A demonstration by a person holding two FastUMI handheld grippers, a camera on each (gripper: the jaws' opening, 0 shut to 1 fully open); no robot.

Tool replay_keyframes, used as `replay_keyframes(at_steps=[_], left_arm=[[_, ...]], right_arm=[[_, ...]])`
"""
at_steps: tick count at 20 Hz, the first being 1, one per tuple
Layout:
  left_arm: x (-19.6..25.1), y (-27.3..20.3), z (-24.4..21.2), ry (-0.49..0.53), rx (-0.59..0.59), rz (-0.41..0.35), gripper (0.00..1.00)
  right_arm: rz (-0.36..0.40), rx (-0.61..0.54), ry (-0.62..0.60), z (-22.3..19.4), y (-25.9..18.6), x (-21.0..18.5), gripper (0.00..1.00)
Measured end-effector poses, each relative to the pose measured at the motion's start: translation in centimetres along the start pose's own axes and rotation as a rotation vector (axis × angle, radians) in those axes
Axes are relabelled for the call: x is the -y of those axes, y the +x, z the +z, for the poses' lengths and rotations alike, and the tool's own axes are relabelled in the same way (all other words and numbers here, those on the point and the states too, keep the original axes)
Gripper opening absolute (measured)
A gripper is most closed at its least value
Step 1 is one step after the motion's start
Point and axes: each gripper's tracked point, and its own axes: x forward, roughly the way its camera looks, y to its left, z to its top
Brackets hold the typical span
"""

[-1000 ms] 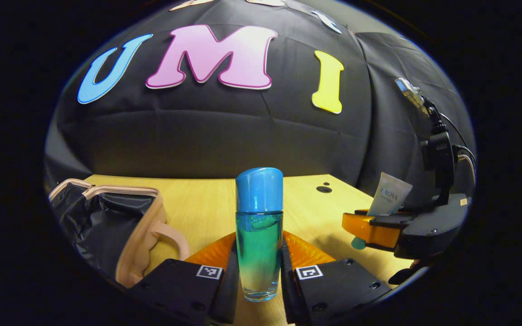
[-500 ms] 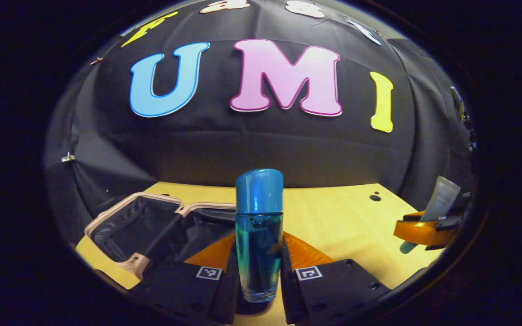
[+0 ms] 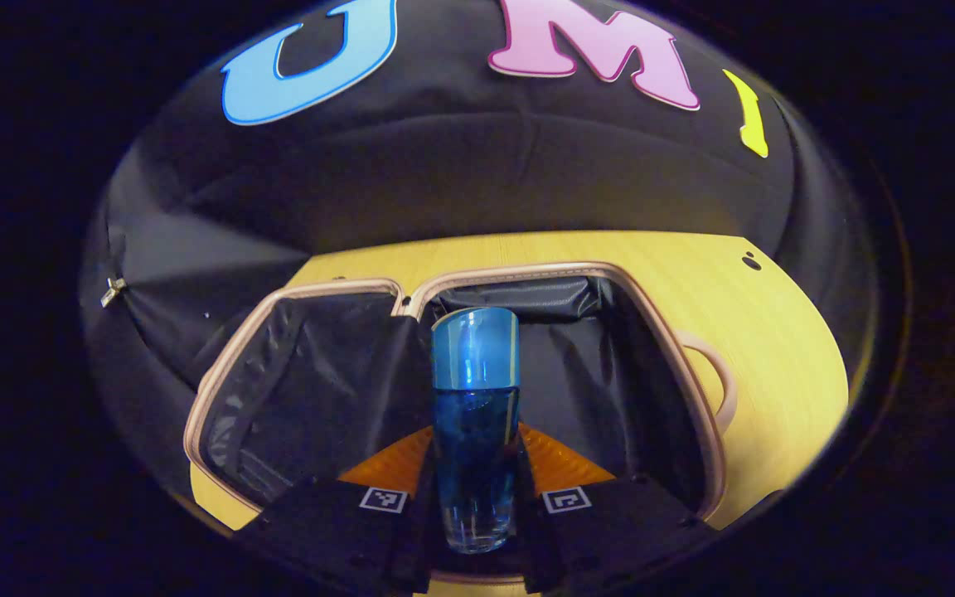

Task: First open the suitcase, pack the skin care products into it, and then close the suitcase.

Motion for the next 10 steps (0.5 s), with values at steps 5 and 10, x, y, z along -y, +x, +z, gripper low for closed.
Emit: replay_keyframes(at_steps=[5,10], left_arm=[[0.2,3.2,-2.3,0.016,-0.199,-0.029,0.45],[0.0,3.6,-2.5,-0.038,-0.241,-0.043,0.45]], right_arm=[[-0.028,-0.041,0.029,0.8,1.2,-0.5,0.29],[-0.06,-0.112,0.104,0.6,4.8,-0.2,0.22]])
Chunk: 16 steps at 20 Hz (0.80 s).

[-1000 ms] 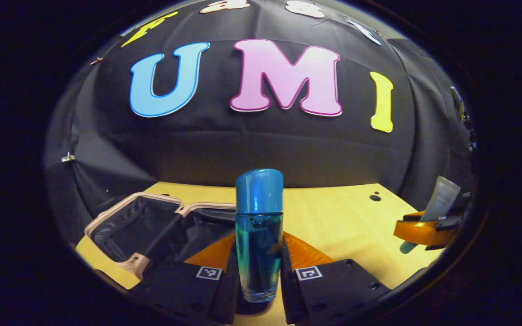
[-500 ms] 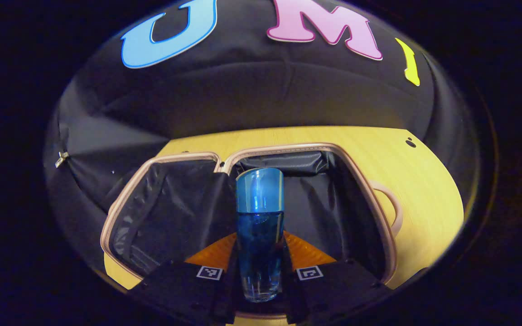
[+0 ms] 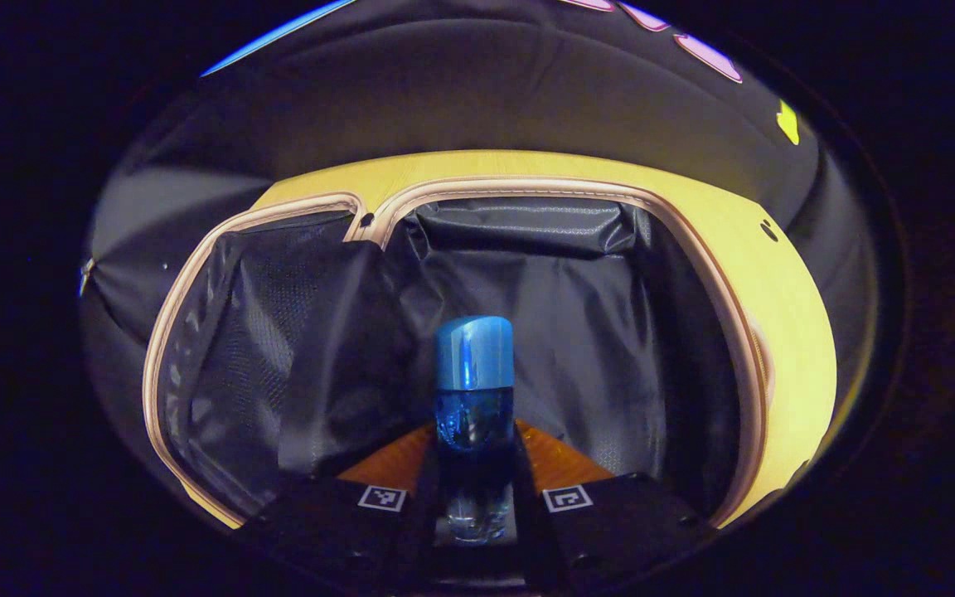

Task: First open the suitcase, pack the skin care products into it, and then close the suitcase.

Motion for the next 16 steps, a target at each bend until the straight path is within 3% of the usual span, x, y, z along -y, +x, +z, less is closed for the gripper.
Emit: replay_keyframes(at_steps=[1,2,3,4,6,9,11,12,16], left_arm=[[-0.3,-0.7,0.2,-0.007,0.022,-0.006,0.47],[-0.2,-1.6,0.8,-0.025,0.069,-0.043,0.51],[0.2,-3.4,1.4,-0.057,0.121,-0.076,0.65],[-0.4,-5.7,2.0,-0.088,0.189,-0.078,0.86],[-3.4,-10.1,2.6,-0.117,0.302,-0.042,0.98],[-7.4,-17.0,1.5,-0.156,0.423,0.025,0.97],[-9.3,-20.0,0.4,-0.202,0.476,0.038,0.95],[-10.0,-21.3,-0.2,-0.226,0.488,0.038,0.95],[-12.2,-23.9,-3.2,-0.263,0.5,0.052,0.95]], right_arm=[[-0.008,-0.022,0.032,-0.2,0.9,-0.1,0.29],[-0.017,-0.043,0.058,-0.4,2.0,-0.2,0.22],[-0.022,-0.059,0.075,-0.4,2.8,-0.4,0.22],[-0.025,-0.082,0.088,-0.8,4.0,-0.8,0.22],[-0.023,-0.137,0.092,-2.1,6.7,-1.9,0.22],[-0.039,-0.248,0.092,-5.2,11.0,-3.3,0.22],[-0.063,-0.308,0.084,-7.0,14.1,-4.0,0.36],[-0.079,-0.347,0.077,-8.1,15.3,-4.0,0.21],[-0.134,-0.498,0.126,-12.1,19.1,-4.8,0.21]])
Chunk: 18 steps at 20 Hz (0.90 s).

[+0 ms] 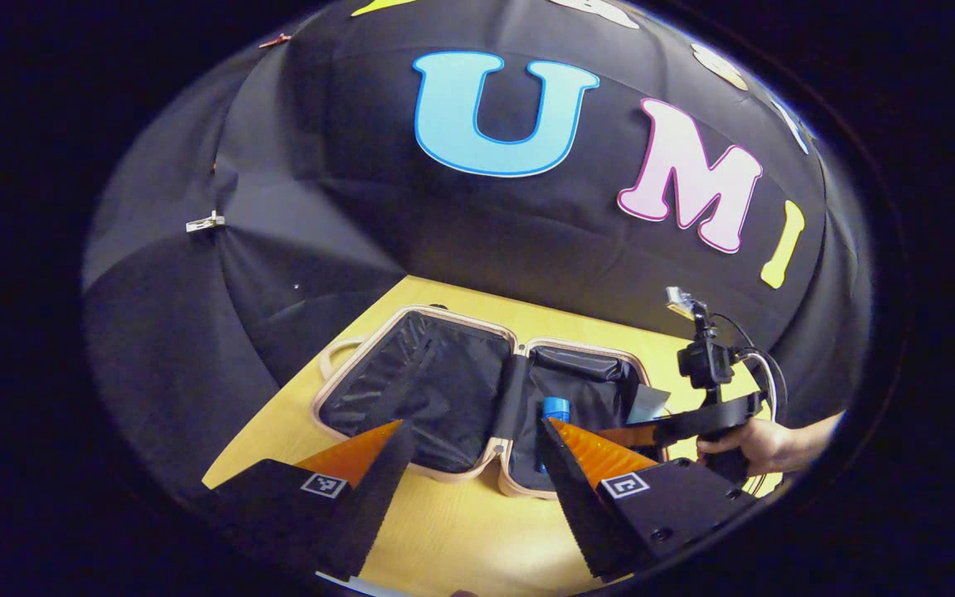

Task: First open the suitcase, pack the skin care products into it, and then close the suitcase.

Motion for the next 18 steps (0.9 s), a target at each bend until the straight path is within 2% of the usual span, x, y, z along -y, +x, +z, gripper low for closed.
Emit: replay_keyframes(at_steps=[2,3,5,6,7,8,12,13,14,18], left_arm=[[-0.5,-2.0,-0.5,0.016,-0.01,0.021,0.95],[-0.9,-3.1,-0.8,0.022,-0.015,0.028,0.95],[-1.6,-3.5,-2.0,0.015,-0.028,0.036,0.95],[-1.7,-3.7,-2.5,-0.001,-0.037,0.04,0.95],[-1.7,-3.8,-2.6,-0.019,-0.038,0.04,0.95],[-1.9,-3.9,-2.6,-0.037,-0.034,0.049,0.95],[-6.0,-3.2,-1.8,-0.036,0.004,0.126,0.95],[-7.3,-2.8,-1.3,-0.046,0.019,0.14,0.95],[-8.6,-2.3,-0.8,-0.07,0.029,0.146,0.95],[-15.9,1.3,1.9,-0.197,0.065,0.188,0.95]], right_arm=[[-0.038,-0.059,0.078,-0.7,1.3,0.2,0.22],[-0.053,-0.062,0.109,-0.5,1.4,0.1,0.36],[-0.076,-0.034,0.147,0.5,1.7,0.2,0.24],[-0.093,-0.04,0.162,0.6,1.5,0.4,0.34],[-0.095,-0.046,0.178,0.7,1.2,0.2,0.36],[-0.099,-0.04,0.174,0.6,1.2,0.0,0.33],[-0.103,0.047,0.097,1.2,-1.9,-0.5,0.9],[-0.086,0.087,0.08,1.8,-3.3,-0.9,0.91],[-0.067,0.13,0.053,1.8,-4.7,-1.4,0.98],[-0.047,0.318,-0.102,1.8,-11.9,-1.4,0.98]])
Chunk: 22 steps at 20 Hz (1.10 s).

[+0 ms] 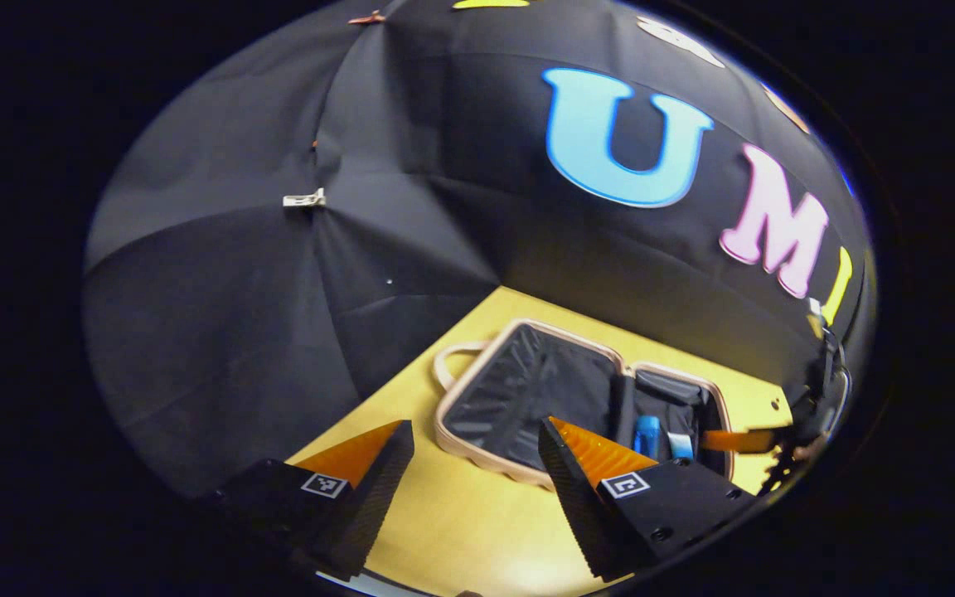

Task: First open the suitcase, pack the skin care products into it, and then close the suitcase.

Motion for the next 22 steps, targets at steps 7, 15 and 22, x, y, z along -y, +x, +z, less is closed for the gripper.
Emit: replay_keyframes(at_steps=[7,15,22], left_arm=[[-3.7,12.8,2.6,-0.147,-0.088,-0.036,0.94],[-3.2,23.4,-1.2,-0.463,-0.325,-0.136,0.93],[-3.0,24.8,-2.9,-0.529,-0.376,-0.131,0.12]], right_arm=[[-0.066,0.137,-0.064,-3.4,-10.8,4.6,0.98],[-0.219,0.061,-0.027,-9.6,-17.3,10.1,0.98],[-0.273,0.049,0.024,-10.9,-18.2,12.7,0.98]])
